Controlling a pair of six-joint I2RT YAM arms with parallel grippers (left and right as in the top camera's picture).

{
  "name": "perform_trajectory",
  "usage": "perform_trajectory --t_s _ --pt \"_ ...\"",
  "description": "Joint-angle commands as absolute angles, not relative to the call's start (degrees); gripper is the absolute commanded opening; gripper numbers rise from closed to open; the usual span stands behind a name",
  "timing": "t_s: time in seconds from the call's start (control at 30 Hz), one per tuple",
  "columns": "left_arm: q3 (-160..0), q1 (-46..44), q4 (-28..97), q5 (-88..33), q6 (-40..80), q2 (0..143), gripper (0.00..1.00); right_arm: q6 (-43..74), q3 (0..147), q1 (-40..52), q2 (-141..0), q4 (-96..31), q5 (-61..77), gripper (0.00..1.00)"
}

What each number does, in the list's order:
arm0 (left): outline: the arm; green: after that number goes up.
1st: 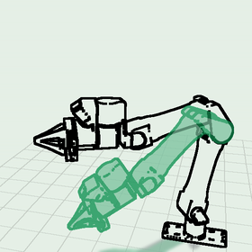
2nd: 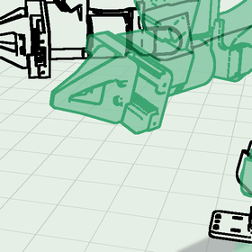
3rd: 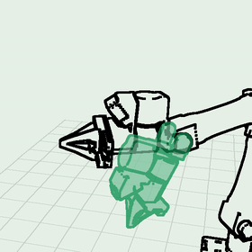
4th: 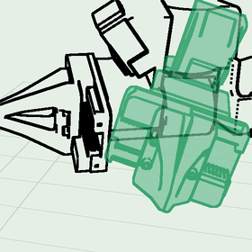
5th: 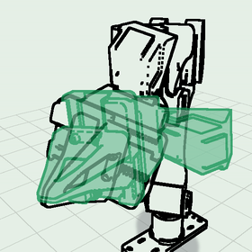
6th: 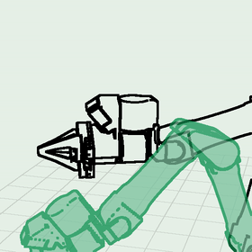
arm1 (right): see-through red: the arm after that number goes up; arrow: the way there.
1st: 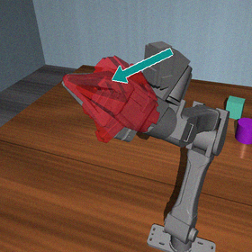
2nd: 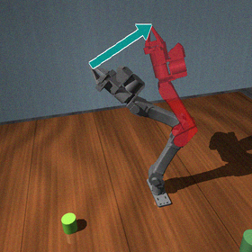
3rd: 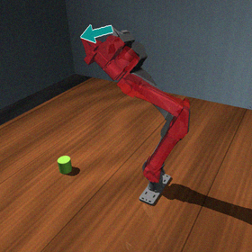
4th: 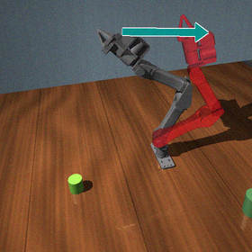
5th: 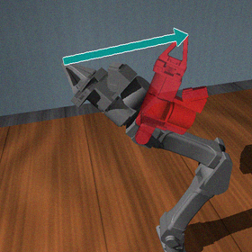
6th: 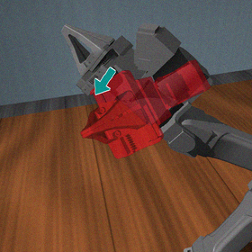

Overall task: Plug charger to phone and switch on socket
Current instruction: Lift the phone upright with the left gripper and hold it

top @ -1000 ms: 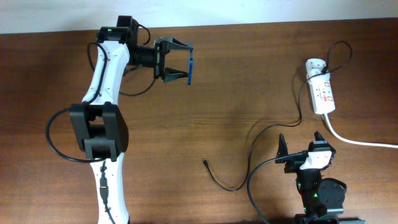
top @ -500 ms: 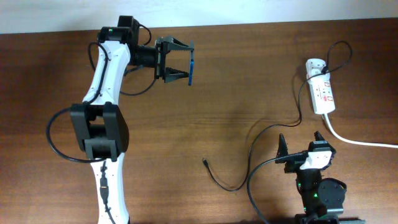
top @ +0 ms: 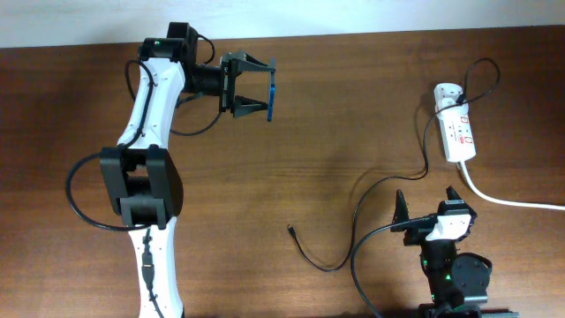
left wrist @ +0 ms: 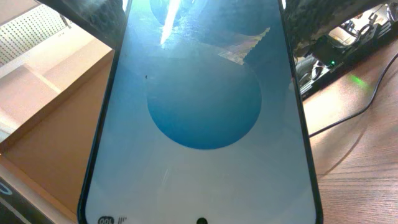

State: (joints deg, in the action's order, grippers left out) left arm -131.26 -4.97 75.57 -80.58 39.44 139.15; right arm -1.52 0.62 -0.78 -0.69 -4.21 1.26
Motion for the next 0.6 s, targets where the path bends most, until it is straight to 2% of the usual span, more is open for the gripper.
perform_trajectory --t_s 0.0,0.57 --pt "-132.9 -4.8 75.5 -83.0 38.1 139.1 0.76 -1.2 0.3 -1.2 -0.4 -4.5 0.6 0.98" --pt "-132.9 -4.9 75.5 -84.5 38.1 139.1 0.77 -1.2 0.3 -1.2 -0.4 -4.5 0.6 0.98"
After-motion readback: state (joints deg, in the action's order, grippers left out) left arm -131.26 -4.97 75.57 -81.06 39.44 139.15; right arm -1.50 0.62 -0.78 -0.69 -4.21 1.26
